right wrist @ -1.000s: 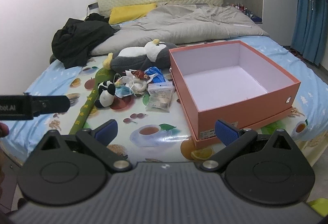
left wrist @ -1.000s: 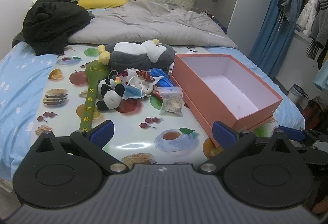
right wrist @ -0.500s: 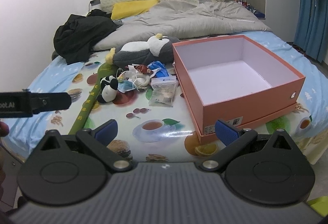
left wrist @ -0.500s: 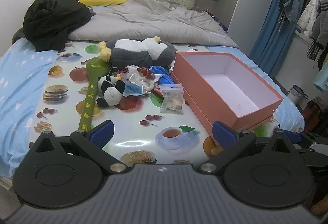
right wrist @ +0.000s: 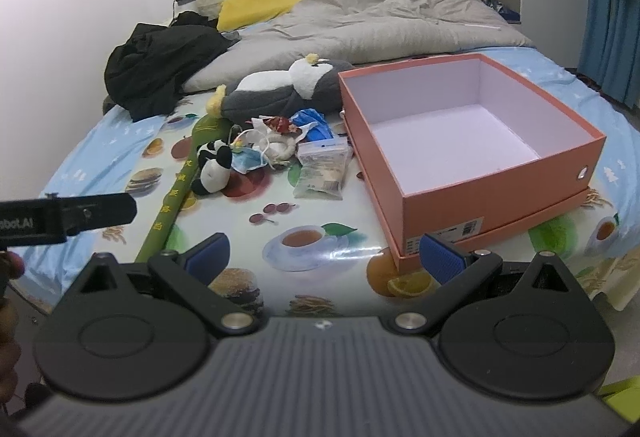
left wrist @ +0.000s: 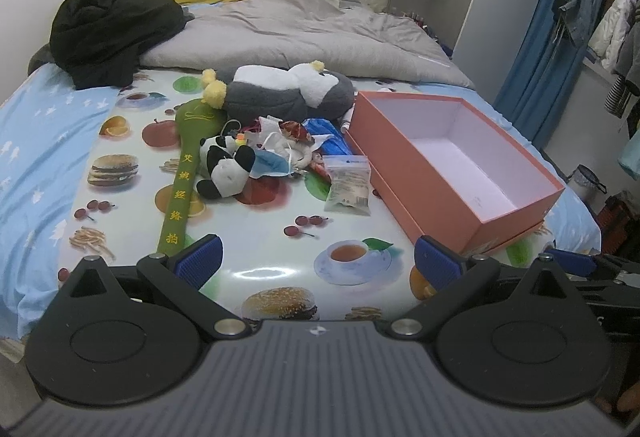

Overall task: Organize soft objects
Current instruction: 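Grasp the small panda plush with the left tool while the right tool grasps the clear snack bag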

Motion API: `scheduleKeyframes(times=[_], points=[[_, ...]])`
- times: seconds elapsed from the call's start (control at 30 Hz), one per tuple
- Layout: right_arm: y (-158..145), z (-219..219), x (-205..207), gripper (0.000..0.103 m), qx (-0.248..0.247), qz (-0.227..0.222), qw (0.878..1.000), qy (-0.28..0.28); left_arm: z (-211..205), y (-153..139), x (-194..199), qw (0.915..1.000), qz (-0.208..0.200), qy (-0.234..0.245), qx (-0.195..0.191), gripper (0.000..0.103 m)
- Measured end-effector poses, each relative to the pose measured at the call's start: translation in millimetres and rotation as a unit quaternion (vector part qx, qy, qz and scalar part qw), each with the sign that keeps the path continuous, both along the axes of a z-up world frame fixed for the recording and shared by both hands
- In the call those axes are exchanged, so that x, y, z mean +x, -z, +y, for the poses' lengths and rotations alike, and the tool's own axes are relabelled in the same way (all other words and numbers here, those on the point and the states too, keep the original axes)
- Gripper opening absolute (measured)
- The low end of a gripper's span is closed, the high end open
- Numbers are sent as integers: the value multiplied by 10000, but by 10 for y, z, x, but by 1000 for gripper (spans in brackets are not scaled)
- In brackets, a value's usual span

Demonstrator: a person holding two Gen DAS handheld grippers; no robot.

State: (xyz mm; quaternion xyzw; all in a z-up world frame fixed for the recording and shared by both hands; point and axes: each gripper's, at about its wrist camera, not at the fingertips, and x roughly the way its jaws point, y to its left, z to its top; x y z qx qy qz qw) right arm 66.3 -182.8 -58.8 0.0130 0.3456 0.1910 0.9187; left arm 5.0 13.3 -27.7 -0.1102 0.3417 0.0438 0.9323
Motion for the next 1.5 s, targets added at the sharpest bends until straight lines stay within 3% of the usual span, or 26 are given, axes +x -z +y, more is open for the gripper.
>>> scheduleKeyframes(times=[0.3,0.47,0.67,0.97,1.23,1.5], points=[[68,99,47,103,-48,9,9999,-109,94,100,58,10000,14,-45,53,103],[154,132,89,103,-176,-78,9998,-80,132,205,57,9994,-208,-199,212,103],[272,219,193,103,-60,103,9999,-39,265,326,216,9991,-140,-232,311,103],[469,551,527,103,8,93,9994,-325,575,638,687,9976,7,-276,637,99],[716,827,913,94,-203,105,9989,-407,853,977,1154,9980,221,-288,519,85],[945,1053,1257,87,-335,112,9985,-423,968,1214,1578,9978,349,-224,511,82]])
